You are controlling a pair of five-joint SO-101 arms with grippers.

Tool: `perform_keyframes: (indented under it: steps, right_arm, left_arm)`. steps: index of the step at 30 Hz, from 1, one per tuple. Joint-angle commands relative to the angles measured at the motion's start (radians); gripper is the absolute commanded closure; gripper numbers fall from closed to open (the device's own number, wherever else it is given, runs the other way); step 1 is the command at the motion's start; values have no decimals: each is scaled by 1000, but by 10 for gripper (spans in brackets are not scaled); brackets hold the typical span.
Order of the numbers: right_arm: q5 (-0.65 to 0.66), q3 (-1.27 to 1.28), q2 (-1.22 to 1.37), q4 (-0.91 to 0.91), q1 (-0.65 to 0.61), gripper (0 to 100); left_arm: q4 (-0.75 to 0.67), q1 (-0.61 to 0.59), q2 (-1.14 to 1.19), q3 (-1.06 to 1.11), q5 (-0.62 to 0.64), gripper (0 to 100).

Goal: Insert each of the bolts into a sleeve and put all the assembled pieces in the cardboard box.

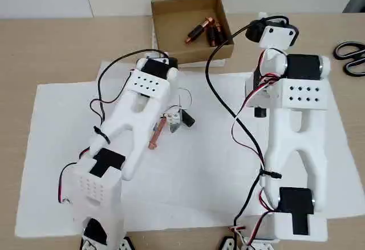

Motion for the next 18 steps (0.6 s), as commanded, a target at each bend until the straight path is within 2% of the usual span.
perform_keyframes:
  steps: [1, 5, 13, 18]
  right_arm:
    - [9, -5, -47, -5, 8, 995]
    - [8, -5, -47, -7, 8, 995]
    - [8, -5, -47, -4, 8, 995]
    - [5, -5, -47, -4, 7, 995]
  left_arm:
    - [0, -31, -46, -2, -152, 859]
    - [0, -46, 35, -4, -224, 859]
    - [0, -37, 138, -8, -227, 865]
    - [3, -37, 141, -41, -227, 984]
